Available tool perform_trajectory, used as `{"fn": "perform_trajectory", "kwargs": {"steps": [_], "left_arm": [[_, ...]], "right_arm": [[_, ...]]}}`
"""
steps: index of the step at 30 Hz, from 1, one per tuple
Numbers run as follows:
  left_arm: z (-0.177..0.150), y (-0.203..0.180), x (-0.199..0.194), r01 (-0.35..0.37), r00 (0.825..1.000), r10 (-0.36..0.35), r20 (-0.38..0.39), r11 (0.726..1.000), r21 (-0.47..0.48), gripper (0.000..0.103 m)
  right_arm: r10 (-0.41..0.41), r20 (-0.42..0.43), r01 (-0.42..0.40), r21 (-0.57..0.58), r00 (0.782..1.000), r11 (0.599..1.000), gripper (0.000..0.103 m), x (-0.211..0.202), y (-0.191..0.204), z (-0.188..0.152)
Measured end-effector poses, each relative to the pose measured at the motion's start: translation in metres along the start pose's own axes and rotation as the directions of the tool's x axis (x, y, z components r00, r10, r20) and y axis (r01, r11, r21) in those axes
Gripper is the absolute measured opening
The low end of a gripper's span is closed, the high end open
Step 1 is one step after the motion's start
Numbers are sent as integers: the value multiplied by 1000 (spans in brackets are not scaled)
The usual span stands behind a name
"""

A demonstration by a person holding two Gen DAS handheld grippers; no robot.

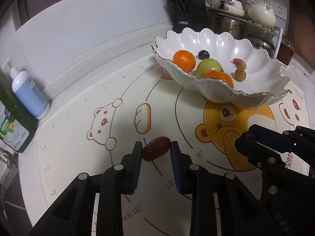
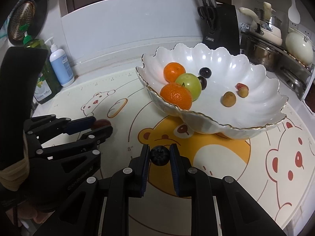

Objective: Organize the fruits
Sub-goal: 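Grasp the red date with the left tool while the right tool grasps the blueberry, then carry the red date and blueberry over the white bowl with both tools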

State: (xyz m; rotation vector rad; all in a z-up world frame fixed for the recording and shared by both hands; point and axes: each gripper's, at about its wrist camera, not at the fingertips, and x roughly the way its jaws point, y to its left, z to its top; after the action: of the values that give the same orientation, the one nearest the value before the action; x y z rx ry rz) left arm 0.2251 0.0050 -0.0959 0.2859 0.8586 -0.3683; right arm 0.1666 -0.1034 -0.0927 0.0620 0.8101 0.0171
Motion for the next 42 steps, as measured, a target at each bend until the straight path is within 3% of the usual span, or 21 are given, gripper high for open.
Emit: {"fn": "perform_trajectory", "kwargs": {"steps": [11, 21, 42], "left_arm": [[14, -19, -39, -20, 999, 19, 44, 1000, 1, 29], [44, -54, -60, 2, 996, -4, 92, 1000, 22, 29], [96, -93, -39, 51, 993, -53, 106, 999, 16, 29]], "right_arm": [[11, 64, -11, 1, 998, 1000, 22, -37, -12, 6], [-18, 124, 14, 32, 992, 999, 22, -66, -52, 23], [-95, 145, 84, 81, 985, 993, 22, -55, -128, 63]]}}
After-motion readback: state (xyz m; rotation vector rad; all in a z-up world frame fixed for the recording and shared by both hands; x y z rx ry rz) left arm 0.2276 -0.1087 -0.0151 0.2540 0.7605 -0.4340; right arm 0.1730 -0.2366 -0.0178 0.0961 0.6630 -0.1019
